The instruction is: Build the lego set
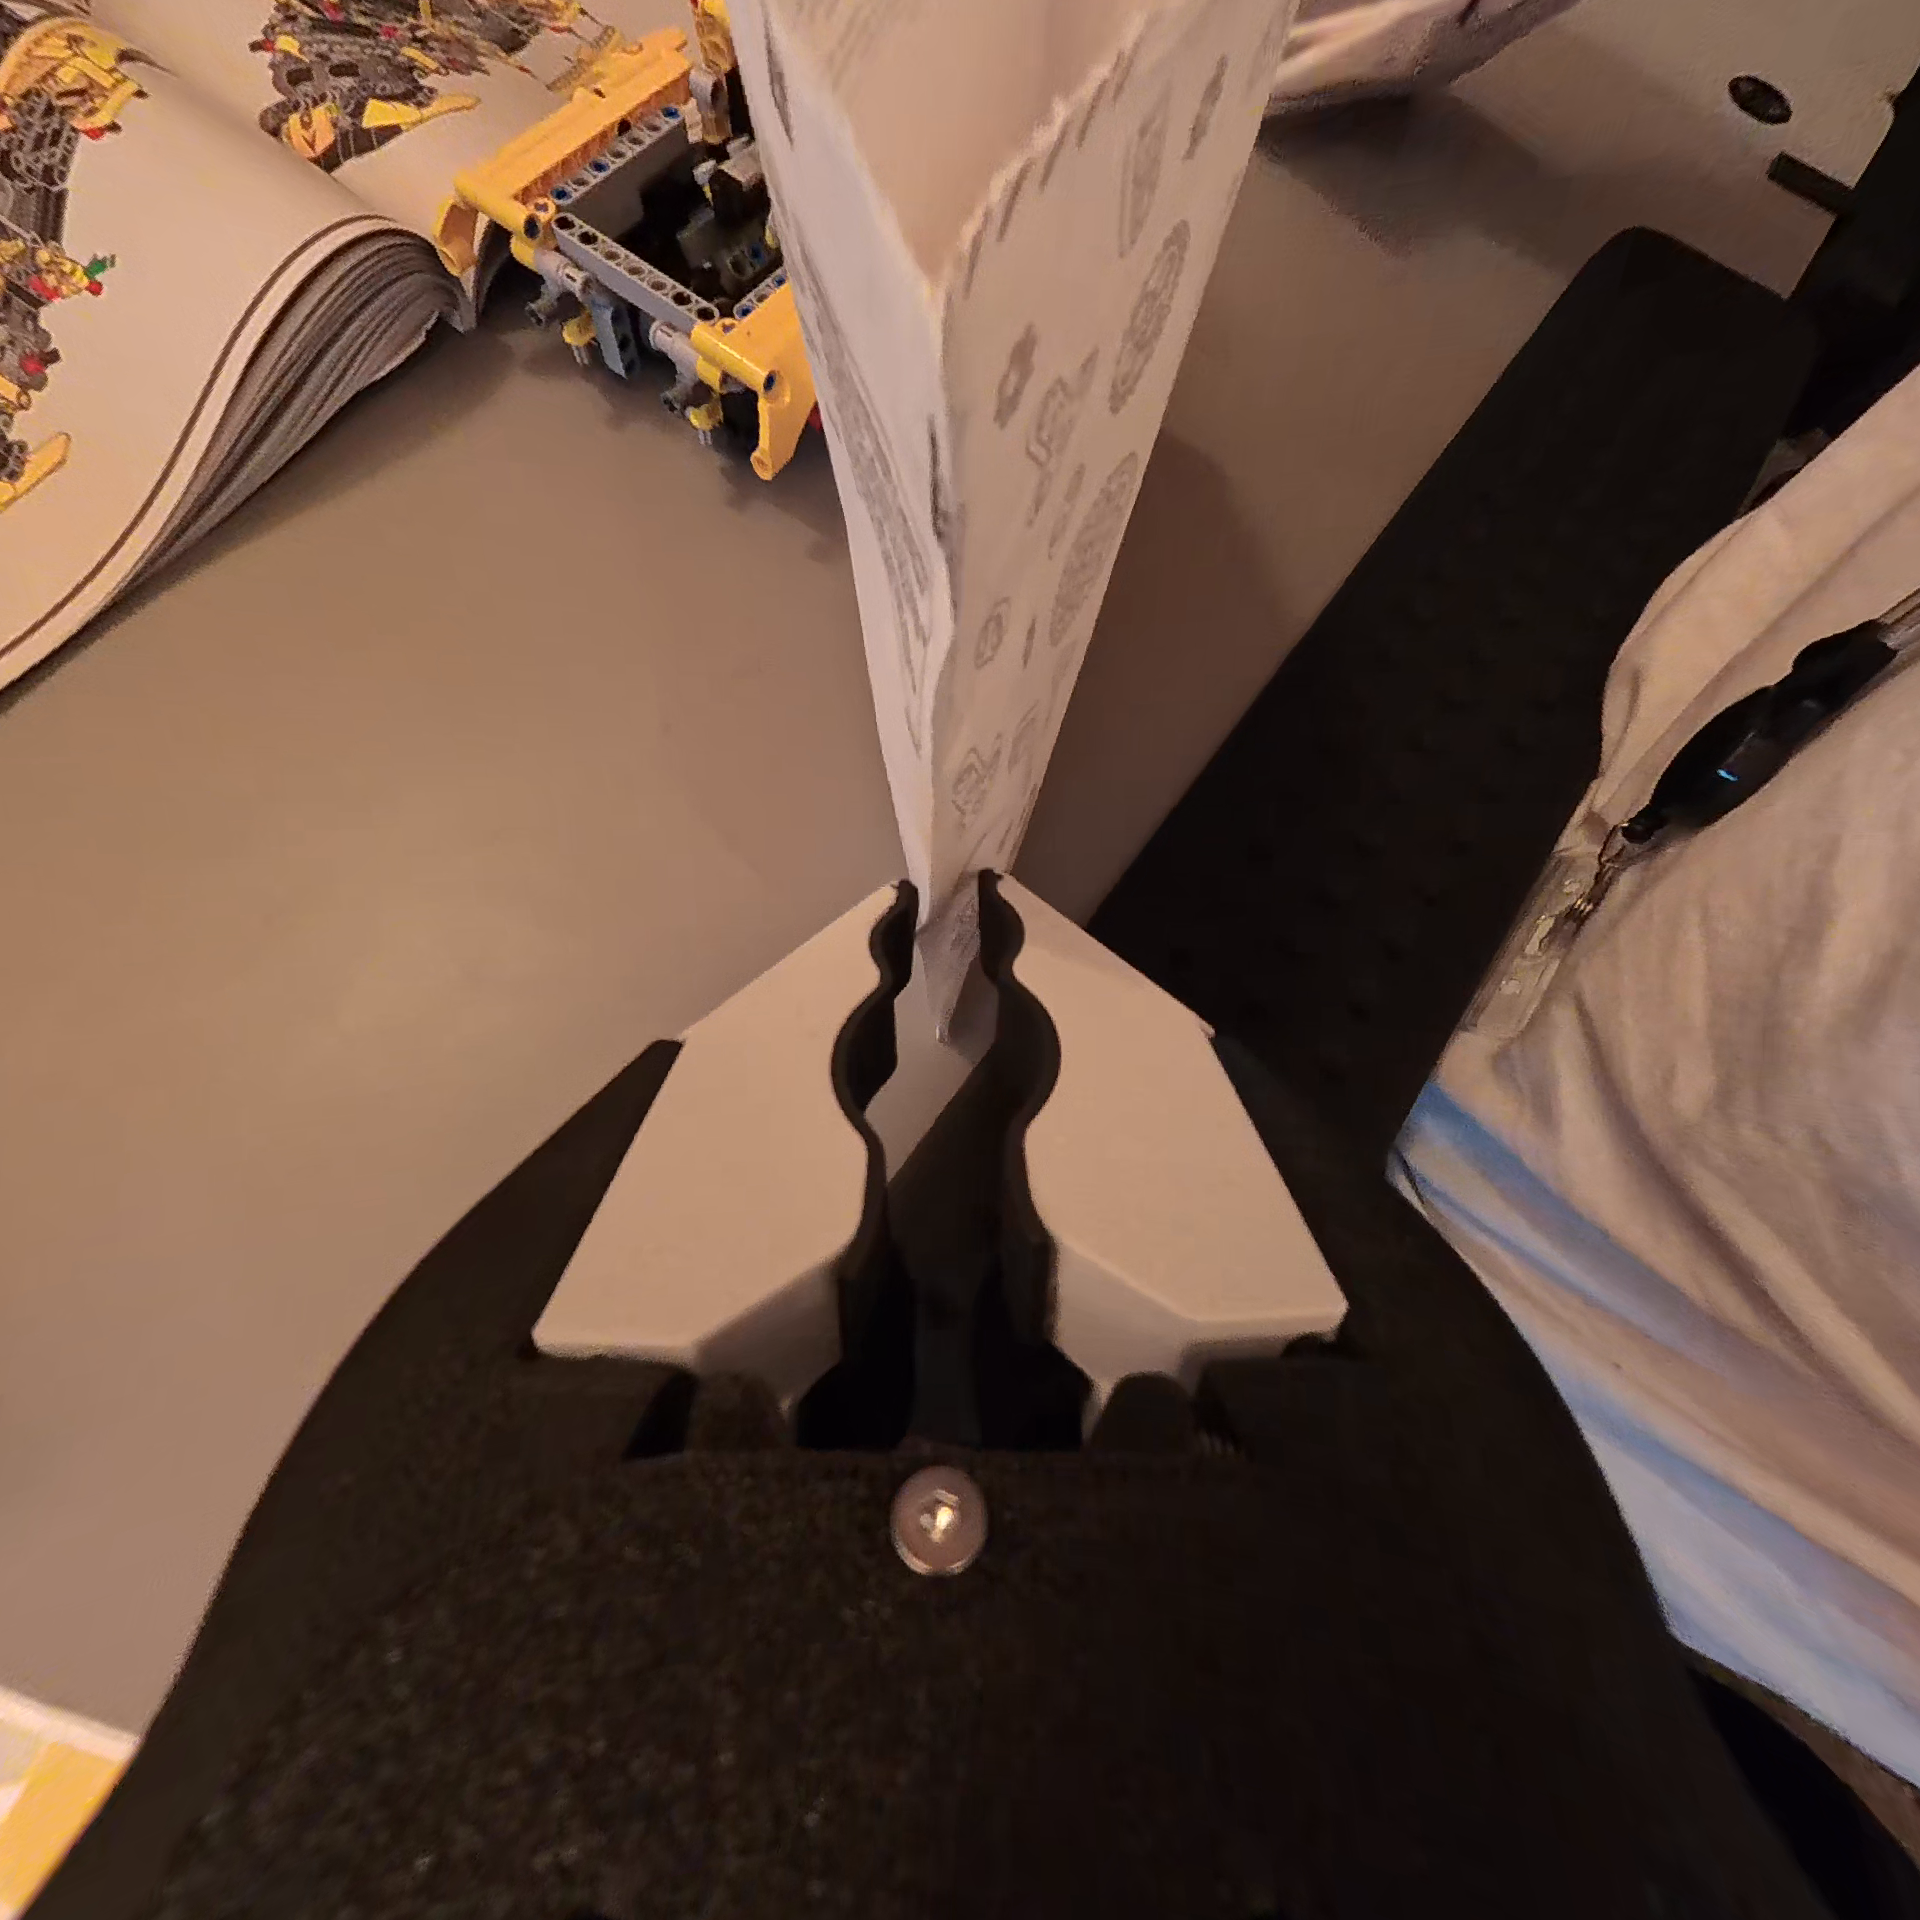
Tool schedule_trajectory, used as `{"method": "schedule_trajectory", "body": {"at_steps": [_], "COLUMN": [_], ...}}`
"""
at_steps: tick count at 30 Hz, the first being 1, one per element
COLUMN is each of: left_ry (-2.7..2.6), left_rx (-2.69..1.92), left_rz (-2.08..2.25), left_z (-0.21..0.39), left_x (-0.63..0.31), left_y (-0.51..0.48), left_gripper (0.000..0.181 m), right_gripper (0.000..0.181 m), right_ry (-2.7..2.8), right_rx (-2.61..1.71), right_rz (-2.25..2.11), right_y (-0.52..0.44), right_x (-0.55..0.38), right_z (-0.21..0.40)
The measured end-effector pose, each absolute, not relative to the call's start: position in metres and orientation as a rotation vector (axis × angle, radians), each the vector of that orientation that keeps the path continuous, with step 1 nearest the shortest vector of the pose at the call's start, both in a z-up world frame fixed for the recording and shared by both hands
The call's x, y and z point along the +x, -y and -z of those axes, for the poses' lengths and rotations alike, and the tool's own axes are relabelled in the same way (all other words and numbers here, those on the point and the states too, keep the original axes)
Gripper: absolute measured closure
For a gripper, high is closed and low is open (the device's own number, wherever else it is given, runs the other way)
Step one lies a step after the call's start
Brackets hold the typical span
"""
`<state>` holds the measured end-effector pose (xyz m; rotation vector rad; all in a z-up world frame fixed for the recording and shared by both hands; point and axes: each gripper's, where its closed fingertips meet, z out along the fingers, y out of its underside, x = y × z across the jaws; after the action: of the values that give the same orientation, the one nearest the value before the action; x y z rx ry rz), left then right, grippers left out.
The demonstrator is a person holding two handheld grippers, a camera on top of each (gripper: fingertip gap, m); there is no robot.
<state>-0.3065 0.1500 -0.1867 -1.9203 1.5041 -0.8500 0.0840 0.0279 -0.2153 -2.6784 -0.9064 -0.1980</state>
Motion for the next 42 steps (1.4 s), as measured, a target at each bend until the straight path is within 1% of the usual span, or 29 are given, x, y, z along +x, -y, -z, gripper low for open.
{"method": "schedule_trajectory", "body": {"at_steps": [1, 3, 5, 9, 10, 15, 19, 21, 22, 26, 29, 30, 34, 37, 40, 42], "left_ry": [-1.504, -1.506, -1.508, -1.498, -1.484, -1.413, -1.416, -1.401, -1.397, -1.396, -1.39, -1.393, -1.397, -1.406, -1.433, -1.426], "left_rx": [-1.923, -1.932, -1.951, -1.971, -1.973, -1.977, -1.981, -1.978, -1.98, -2.0, -1.999, -2.002, -2.017, -2.041, -2.061, -2.053], "left_rz": [0.848, 0.833, 0.819, 0.788, 0.788, 0.876, 0.855, 0.864, 0.855, 0.817, 0.807, 0.805, 0.788, 0.747, 0.709, 0.724], "left_z": [0.189, 0.194, 0.2, 0.207, 0.207, 0.207, 0.213, 0.214, 0.215, 0.223, 0.226, 0.228, 0.236, 0.242, 0.249, 0.248], "left_x": [-0.306, -0.308, -0.31, -0.316, -0.317, -0.312, -0.309, -0.307, -0.308, -0.309, -0.305, -0.304, -0.303, -0.311, -0.32, -0.319], "left_y": [-0.149, -0.148, -0.147, -0.148, -0.149, -0.149, -0.149, -0.148, -0.149, -0.151, -0.152, -0.152, -0.154, -0.158, -0.161, -0.163], "left_gripper": [0.169, 0.169, 0.169, 0.169, 0.169, 0.166, 0.165, 0.165, 0.165, 0.165, 0.166, 0.167, 0.167, 0.168, 0.169, 0.172], "right_gripper": [0.171, 0.148, 0.131, 0.112, 0.111, 0.111, 0.108, 0.122, 0.125, 0.118, 0.115, 0.121, 0.122, 0.136, 0.136, 0.142], "right_ry": [0.837, 0.693, 0.641, 0.633, 0.637, 0.727, 0.862, 0.878, 0.878, 0.882, 0.867, 0.883, 0.861, 0.857, 0.833, 0.849], "right_rx": [-2.696, -2.736, -2.749, -2.566, -2.514, -2.199, -2.146, -2.096, -2.083, -2.121, -2.093, -2.081, -2.074, -2.111, -2.109, -2.11], "right_rz": [0.093, -0.127, -0.247, -0.346, -0.386, -0.678, -0.656, -0.657, -0.669, -0.631, -0.643, -0.686, -0.717, -0.785, -0.777, -0.755], "right_y": [-0.026, -0.021, -0.018, -0.04, -0.046, -0.084, -0.111, -0.124, -0.128, -0.138, -0.144, -0.141, -0.141, -0.131, -0.13, -0.13], "right_x": [0.078, 0.066, 0.057, 0.034, 0.027, -0.042, -0.079, -0.083, -0.085, -0.082, -0.09, -0.098, -0.106, -0.102, -0.099, -0.101], "right_z": [0.221, 0.232, 0.235, 0.211, 0.205, 0.191, 0.215, 0.218, 0.22, 0.233, 0.231, 0.229, 0.231, 0.238, 0.238, 0.24]}}
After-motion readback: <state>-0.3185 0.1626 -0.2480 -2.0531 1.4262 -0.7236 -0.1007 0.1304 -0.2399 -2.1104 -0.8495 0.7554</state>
